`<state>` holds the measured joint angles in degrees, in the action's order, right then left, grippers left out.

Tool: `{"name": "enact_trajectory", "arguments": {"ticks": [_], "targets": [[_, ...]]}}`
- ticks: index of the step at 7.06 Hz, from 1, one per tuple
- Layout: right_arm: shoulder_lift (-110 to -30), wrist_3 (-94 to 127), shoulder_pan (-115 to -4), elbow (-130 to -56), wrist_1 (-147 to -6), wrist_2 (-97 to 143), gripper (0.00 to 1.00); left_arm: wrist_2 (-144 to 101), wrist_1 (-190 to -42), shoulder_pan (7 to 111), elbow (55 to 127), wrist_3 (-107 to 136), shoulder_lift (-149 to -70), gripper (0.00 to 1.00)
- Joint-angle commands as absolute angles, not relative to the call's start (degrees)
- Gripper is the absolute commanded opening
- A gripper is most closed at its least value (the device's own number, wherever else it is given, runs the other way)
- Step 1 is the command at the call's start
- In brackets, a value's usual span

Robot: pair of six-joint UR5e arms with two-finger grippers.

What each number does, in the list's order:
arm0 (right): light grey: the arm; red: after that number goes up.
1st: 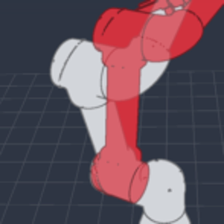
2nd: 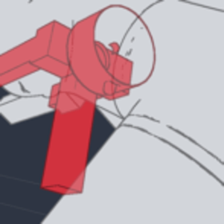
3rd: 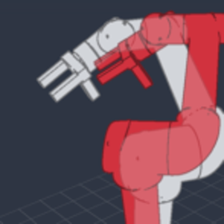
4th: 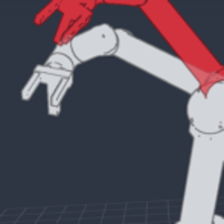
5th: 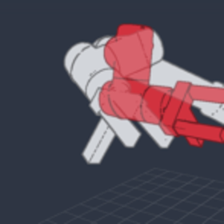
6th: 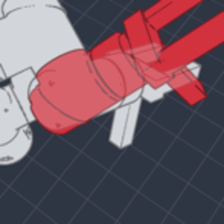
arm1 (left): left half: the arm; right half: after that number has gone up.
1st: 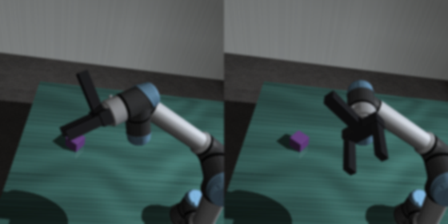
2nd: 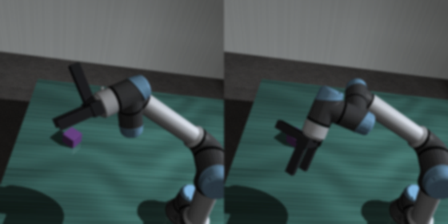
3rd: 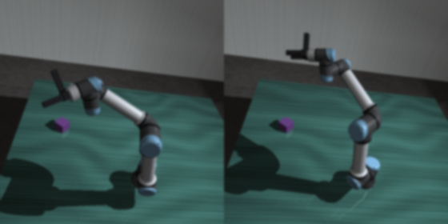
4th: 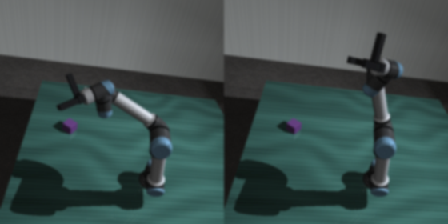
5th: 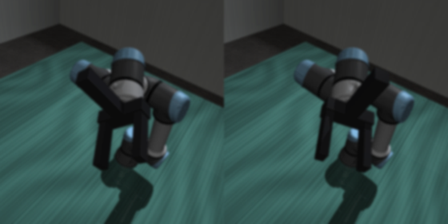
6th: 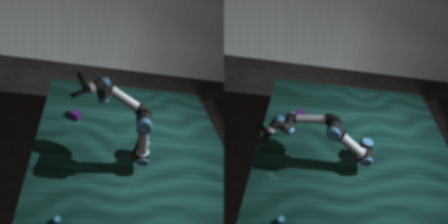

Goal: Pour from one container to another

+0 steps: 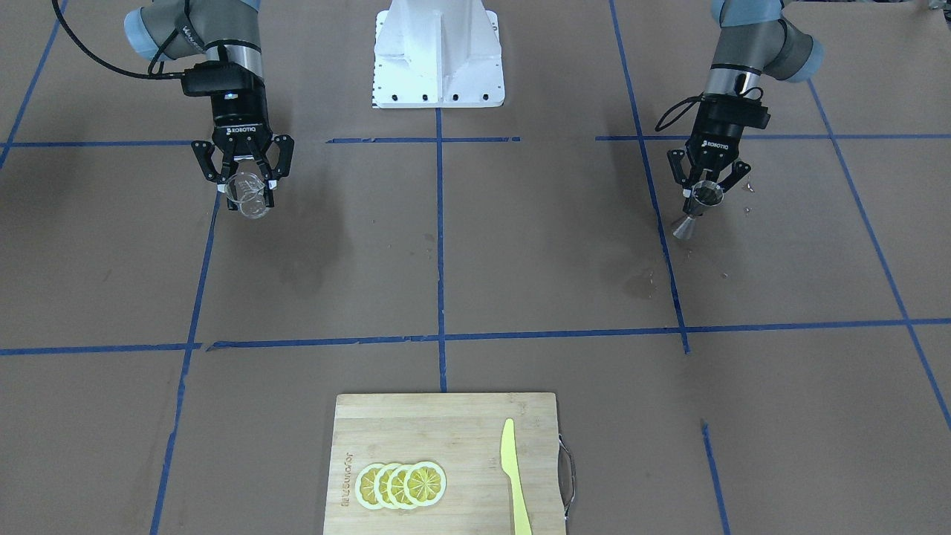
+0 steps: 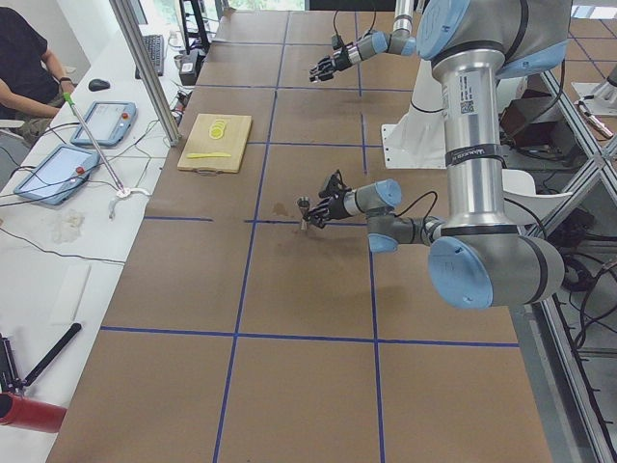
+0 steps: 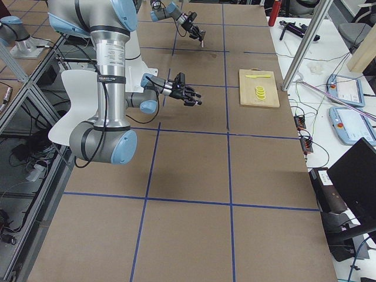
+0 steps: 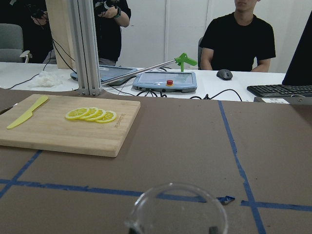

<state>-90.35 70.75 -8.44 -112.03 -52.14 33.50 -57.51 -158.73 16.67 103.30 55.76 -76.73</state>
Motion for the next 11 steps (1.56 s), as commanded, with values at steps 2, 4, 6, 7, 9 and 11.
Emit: {"name": "enact_trajectory", "arguments": {"ticks": [2,4,6,7,9,11], "targets": [[-90.26,70.75,-8.44,-111.62,-52.12,33.49,0.0,-59.68,-161.45,16.96,103.19,60.29,-72.78,0.0],[-90.26,70.75,-8.44,-111.62,-52.12,33.49,0.0,-59.76,-161.54,16.96,102.48,60.64,-72.6,0.0],[-90.26,70.75,-8.44,-111.62,-52.12,33.49,0.0,-61.95,-161.54,16.96,102.39,63.45,-72.6,0.0],[-90.18,70.75,-8.44,-111.62,-52.12,33.49,0.0,-61.96,-161.54,16.96,102.22,63.63,-72.6,0.0],[-90.09,70.75,-8.35,-111.62,-52.12,33.4,0.0,-61.96,-161.54,16.96,102.04,63.63,-72.69,0.0],[-90.09,70.75,-8.35,-111.62,-52.12,33.4,0.0,-61.79,-161.54,16.96,102.13,63.81,-72.69,0.0]]}}
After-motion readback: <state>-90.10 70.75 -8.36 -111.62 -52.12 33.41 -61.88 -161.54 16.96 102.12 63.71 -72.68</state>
